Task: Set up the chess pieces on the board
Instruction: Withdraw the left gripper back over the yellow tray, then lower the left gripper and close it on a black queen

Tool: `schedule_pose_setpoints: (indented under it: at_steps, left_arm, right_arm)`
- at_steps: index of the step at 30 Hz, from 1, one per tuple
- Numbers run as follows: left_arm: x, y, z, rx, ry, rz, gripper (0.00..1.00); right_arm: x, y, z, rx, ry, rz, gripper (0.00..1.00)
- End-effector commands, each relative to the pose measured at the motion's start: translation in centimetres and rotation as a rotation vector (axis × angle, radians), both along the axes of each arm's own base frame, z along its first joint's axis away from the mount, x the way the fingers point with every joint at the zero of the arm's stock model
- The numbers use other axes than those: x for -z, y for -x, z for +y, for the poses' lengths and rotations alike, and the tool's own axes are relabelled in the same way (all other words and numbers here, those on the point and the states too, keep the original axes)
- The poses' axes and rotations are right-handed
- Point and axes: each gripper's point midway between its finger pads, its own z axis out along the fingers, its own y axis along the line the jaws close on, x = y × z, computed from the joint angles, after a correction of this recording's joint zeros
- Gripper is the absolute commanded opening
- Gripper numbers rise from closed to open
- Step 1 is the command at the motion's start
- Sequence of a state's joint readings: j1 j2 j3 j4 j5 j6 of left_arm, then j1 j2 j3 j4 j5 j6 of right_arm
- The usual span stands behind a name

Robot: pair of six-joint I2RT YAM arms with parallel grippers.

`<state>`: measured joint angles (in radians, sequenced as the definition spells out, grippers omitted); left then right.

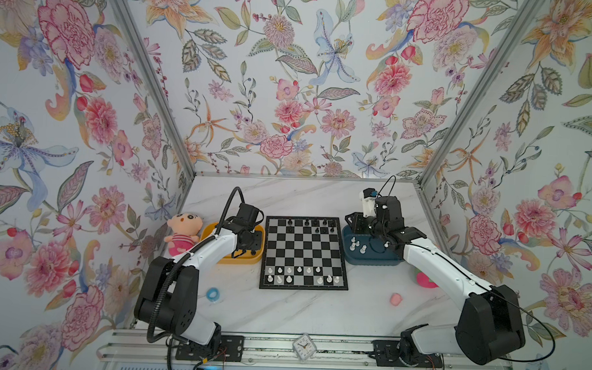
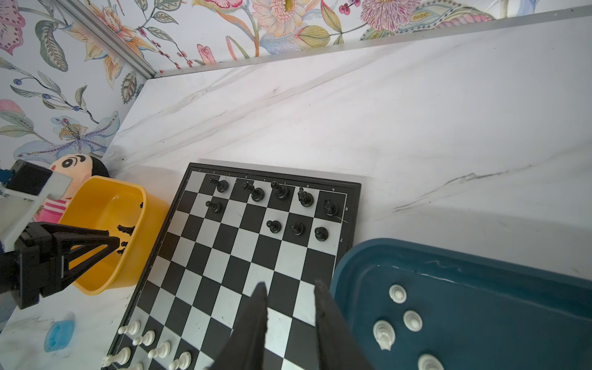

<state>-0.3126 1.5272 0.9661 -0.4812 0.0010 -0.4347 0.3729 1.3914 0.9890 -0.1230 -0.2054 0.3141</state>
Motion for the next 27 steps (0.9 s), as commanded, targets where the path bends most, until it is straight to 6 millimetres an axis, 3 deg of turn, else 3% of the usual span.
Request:
schedule_pose_setpoints:
  at_steps: [1, 15, 27]
  left_arm:
    - [1.3, 0.3, 0.2, -0.006, 0.014, 0.034, 0.38]
    - [4.1, 0.7, 0.6, -0.016, 0.009, 0.094, 0.36]
    - [4.0, -0.1, 0.2, -0.014, 0.024, 0.076, 0.33]
  right_arm:
    - [-0.3, 0.4, 0.1, -0.007, 0.002, -0.006, 0.27]
    - [-0.2, 0.4, 0.2, -0.01, -0.001, -0.003, 0.27]
    - [-0.1, 0.5, 0.1, -0.008, -0.002, -0.002, 0.27]
